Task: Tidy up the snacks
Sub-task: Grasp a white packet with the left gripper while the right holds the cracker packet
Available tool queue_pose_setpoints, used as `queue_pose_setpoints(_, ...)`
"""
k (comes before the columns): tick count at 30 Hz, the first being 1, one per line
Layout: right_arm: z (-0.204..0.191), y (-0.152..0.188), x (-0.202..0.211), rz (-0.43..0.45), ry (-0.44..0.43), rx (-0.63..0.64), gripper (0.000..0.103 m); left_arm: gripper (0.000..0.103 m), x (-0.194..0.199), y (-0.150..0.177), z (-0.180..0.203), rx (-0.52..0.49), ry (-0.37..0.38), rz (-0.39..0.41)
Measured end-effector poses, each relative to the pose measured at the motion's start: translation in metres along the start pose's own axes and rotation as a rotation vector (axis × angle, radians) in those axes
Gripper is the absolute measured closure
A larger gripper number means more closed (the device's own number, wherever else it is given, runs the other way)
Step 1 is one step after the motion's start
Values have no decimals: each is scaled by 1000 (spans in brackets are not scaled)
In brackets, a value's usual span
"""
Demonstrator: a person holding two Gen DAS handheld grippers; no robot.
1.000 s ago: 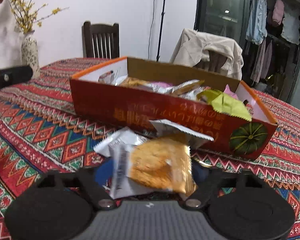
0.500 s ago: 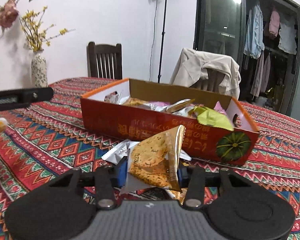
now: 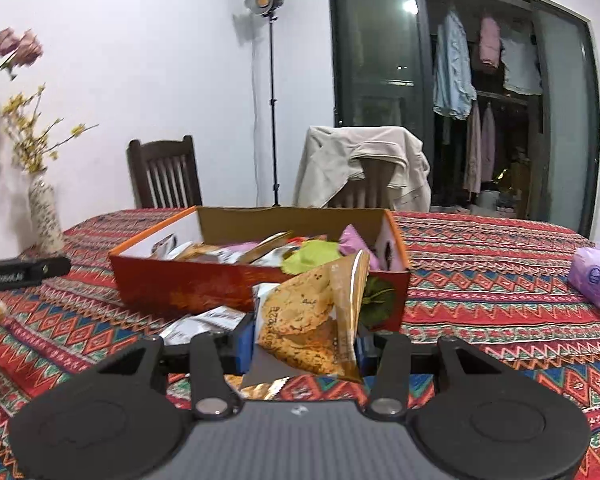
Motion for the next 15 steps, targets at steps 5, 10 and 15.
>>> queue_pose_setpoints(5, 20, -3, -15, 3, 21, -29, 58, 0, 5, -5, 26, -42, 36, -4)
queue_pose_setpoints(10, 30, 10, -32, -19, 12, -79, 58, 0, -1, 3, 64, -114, 69, -34)
queue_pose_setpoints(15, 32, 11, -28, 7, 0, -90, 58, 0, -11, 14, 89, -144, 75, -69)
Point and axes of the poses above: each gripper's, at about its wrist camera, not at the fingertips, and x roughly against the way its jaws point, z to its right, y to its underside, the point moved 9 cm from there along -x, roughly the way its jaws point, and after that the axes turned 5 degrees about x, right-handed, at the moved point
